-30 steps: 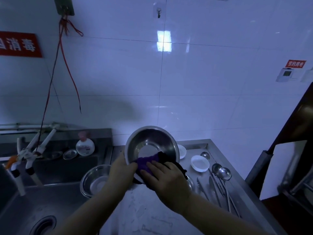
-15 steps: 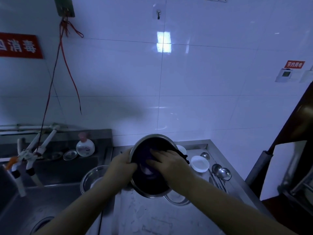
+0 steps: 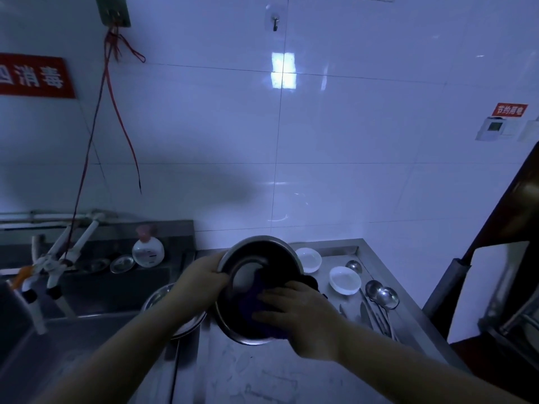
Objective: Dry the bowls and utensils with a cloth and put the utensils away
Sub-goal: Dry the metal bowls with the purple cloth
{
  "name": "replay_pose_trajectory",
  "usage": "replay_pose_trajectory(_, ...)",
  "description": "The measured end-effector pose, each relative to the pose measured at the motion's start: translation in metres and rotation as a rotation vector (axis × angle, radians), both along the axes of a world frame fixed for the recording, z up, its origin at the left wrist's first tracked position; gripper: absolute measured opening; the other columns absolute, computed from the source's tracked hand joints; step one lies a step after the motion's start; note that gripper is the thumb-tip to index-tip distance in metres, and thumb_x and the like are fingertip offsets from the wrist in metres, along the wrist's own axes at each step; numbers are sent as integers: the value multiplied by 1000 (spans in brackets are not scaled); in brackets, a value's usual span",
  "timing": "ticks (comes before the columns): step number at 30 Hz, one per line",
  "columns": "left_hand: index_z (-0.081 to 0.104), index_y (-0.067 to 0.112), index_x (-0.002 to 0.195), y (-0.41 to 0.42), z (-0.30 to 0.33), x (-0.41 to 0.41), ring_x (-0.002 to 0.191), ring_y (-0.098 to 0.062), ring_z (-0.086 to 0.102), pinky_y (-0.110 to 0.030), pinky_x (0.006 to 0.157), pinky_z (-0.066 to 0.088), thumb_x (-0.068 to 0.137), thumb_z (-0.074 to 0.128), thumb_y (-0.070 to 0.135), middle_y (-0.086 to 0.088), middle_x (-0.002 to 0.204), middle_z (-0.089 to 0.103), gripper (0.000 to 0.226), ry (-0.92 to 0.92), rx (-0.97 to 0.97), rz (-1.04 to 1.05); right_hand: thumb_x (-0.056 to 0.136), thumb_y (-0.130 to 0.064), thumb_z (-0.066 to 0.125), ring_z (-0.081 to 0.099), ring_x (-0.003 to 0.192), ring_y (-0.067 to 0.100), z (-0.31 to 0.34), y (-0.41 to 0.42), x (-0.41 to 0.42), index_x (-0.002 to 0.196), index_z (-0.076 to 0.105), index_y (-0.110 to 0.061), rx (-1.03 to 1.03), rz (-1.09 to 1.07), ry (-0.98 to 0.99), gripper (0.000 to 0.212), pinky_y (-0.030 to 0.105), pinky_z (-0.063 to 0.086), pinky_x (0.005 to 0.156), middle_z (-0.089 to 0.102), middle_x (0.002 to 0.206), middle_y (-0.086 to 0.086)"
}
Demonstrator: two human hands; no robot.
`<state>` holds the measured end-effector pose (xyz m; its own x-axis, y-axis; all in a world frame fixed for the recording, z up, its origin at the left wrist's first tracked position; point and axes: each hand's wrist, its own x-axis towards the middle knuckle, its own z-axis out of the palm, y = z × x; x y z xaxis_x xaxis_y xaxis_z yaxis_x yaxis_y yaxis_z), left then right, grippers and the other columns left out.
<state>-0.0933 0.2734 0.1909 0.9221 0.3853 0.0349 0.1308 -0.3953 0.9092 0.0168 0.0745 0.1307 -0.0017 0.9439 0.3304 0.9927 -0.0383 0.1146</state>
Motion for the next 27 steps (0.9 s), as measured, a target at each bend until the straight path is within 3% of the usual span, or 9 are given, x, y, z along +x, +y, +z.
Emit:
replay_pose_trajectory(3,72,31,79,7,7,5,51,-16,64,-23,43,46,75,50,-8,-4,64,70,45,94,-42,-82,76,-25,67,55,120,22,-9,-6,8,121,61,-32,6,-37,-182,46,39,41,104,61,128,1)
replay_pose_trajectory(10,56,19,113,22,0,12,49,-19,61,-26,43,47,93,51,13,-11,67,66,21,362,-67,-178,87,-21,61,65,82,17,-21,-7,-5,99,67,-28,164,29,-54,16,31,51,70,69,94,-3)
replay_pose_trajectory(12,48,19,124,23,-2,12,64,-20,67,-28,51,53,94,54,24,-14,90,69,31,406,104,-157,91,-30,57,65,78,15,-14,-8,-5,99,68,-29,150,-10,13,14,30,52,67,70,92,-5)
replay_pose_trajectory(15,27,21,145,19,-12,11,119,-18,50,-31,92,43,86,58,47,-4,140,47,71,340,726,-116,89,-32,62,66,76,14,-7,-13,-1,103,68,-28,94,-68,67,16,31,54,63,71,95,-5)
replay_pose_trajectory(17,32,33,141,9,-17,7,127,-11,32,-27,98,30,81,53,59,9,141,41,69,164,981,-227,84,-28,69,66,75,13,-8,-15,2,107,66,-27,61,-89,96,23,30,55,65,71,96,-3)
replay_pose_trajectory(20,46,42,126,-6,-26,5,126,-6,29,-26,98,20,82,46,57,16,128,51,47,34,1156,-462,80,-25,75,67,78,14,-7,-14,2,113,61,-24,49,-115,210,37,30,57,71,71,99,1)
replay_pose_trajectory(23,58,37,112,-12,-28,6,106,-2,49,-19,95,30,90,47,39,13,108,62,25,-7,1071,-452,79,-24,76,67,86,15,0,-12,5,117,61,-20,98,-145,321,41,31,57,76,71,103,3)
replay_pose_trajectory(25,63,32,100,-11,-26,3,82,4,56,-16,78,46,92,52,26,10,94,64,14,15,798,-360,78,-21,77,65,94,10,6,-13,7,118,62,-25,202,-174,468,43,26,54,83,69,108,-4)
replay_pose_trajectory(27,63,23,88,-9,-27,1,73,-7,61,-21,64,51,91,54,15,2,87,63,12,70,478,-247,74,-10,78,61,99,1,13,-17,10,115,58,-42,410,-285,695,55,15,49,86,64,109,-18)
